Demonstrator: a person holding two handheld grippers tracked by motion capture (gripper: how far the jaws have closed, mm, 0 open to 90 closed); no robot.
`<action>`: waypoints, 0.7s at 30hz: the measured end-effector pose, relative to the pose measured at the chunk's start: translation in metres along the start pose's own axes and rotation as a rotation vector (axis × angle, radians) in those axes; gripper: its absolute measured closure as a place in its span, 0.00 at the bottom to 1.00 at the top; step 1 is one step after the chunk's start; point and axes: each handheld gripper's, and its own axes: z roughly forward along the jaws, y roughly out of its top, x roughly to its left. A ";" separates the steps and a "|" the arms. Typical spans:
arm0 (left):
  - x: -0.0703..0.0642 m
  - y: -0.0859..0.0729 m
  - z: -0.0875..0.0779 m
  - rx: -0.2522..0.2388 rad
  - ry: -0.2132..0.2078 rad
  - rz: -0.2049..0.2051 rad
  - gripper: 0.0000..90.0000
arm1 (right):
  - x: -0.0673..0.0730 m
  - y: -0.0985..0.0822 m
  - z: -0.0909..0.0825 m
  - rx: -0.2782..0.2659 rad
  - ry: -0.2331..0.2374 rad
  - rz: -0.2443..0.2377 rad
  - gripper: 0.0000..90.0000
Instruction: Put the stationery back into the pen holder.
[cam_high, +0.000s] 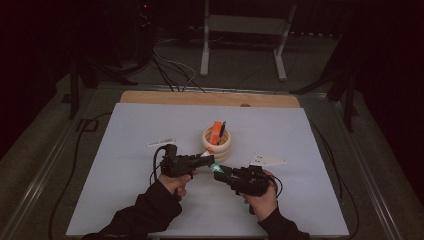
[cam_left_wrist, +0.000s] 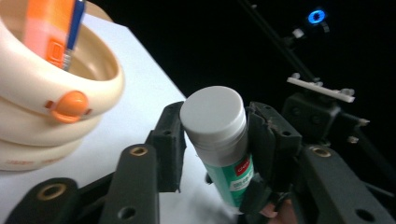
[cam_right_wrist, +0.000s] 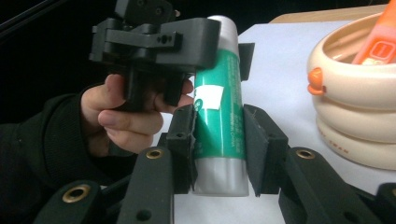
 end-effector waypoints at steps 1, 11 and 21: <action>0.001 0.000 0.000 0.001 -0.005 -0.005 0.66 | 0.000 0.000 0.000 0.002 0.000 -0.003 0.73; -0.007 0.001 -0.002 0.035 0.036 0.107 0.73 | 0.002 0.004 0.002 0.061 -0.061 -0.062 0.35; -0.020 0.012 -0.008 0.045 0.098 0.218 0.73 | -0.004 0.006 -0.005 0.090 -0.074 -0.074 0.15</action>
